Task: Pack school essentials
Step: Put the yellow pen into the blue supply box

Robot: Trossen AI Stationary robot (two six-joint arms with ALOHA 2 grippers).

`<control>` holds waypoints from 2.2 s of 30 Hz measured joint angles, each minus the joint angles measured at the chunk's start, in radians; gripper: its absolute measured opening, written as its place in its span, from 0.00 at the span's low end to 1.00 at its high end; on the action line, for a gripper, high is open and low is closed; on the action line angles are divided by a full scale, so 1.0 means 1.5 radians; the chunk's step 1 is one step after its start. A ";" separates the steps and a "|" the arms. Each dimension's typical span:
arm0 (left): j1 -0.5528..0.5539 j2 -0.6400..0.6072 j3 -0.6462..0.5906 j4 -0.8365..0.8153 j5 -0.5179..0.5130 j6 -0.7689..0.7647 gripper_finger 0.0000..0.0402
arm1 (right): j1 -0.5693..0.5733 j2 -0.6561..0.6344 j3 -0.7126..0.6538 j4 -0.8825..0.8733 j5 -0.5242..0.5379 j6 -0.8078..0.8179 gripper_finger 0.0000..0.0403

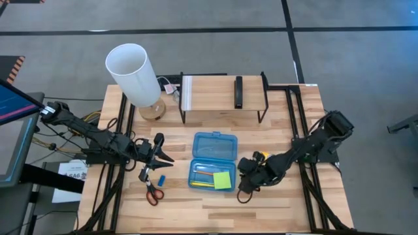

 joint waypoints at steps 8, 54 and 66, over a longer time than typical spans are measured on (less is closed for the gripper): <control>0.000 0.000 0.000 -0.005 -0.001 -0.006 0.12 | -0.023 0.066 -0.002 0.032 -0.001 0.009 0.45; 0.000 0.000 0.000 -0.011 -0.016 -0.007 0.12 | 0.026 -0.049 0.001 -0.045 -0.029 0.060 0.03; 0.000 0.000 0.000 -0.012 -0.025 -0.007 0.12 | -0.095 0.043 0.175 0.083 -0.044 -0.268 0.06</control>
